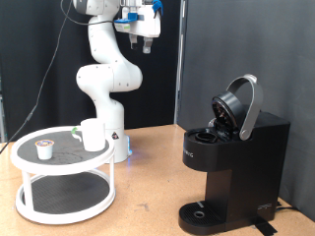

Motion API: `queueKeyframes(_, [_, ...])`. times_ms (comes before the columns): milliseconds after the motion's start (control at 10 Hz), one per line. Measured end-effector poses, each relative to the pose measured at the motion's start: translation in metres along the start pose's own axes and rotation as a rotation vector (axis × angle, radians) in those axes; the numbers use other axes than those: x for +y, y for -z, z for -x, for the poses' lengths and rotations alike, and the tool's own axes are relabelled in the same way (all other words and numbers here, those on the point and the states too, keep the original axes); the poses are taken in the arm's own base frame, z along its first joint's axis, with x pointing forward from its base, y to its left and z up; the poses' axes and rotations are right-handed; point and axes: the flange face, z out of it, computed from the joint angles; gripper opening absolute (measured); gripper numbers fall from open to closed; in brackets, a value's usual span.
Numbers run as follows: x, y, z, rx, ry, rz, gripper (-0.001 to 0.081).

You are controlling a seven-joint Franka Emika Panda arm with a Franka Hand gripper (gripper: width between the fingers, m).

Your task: Make a cup of coffee with the keurig machine

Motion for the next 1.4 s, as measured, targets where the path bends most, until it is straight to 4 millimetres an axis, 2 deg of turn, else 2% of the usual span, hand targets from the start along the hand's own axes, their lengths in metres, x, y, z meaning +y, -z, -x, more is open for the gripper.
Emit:
queueKeyframes(200, [-0.003,0.000,-0.004,-0.006,0.012,0.005,0.0734])
queueKeyframes(700, [-0.034,0.002,-0.074,-0.022,-0.047,0.008,0.0734])
queueKeyframes(800, [-0.035,0.001,-0.082,-0.032,-0.060,0.007,0.0734])
queueKeyframes(1100, [-0.036,0.001,-0.084,-0.035,-0.060,0.011,0.0734])
queueKeyframes(1200, [-0.041,0.001,-0.092,-0.040,-0.056,0.014,0.0734])
queueKeyframes(1400, [-0.056,-0.003,-0.122,-0.030,-0.062,0.023,0.0734])
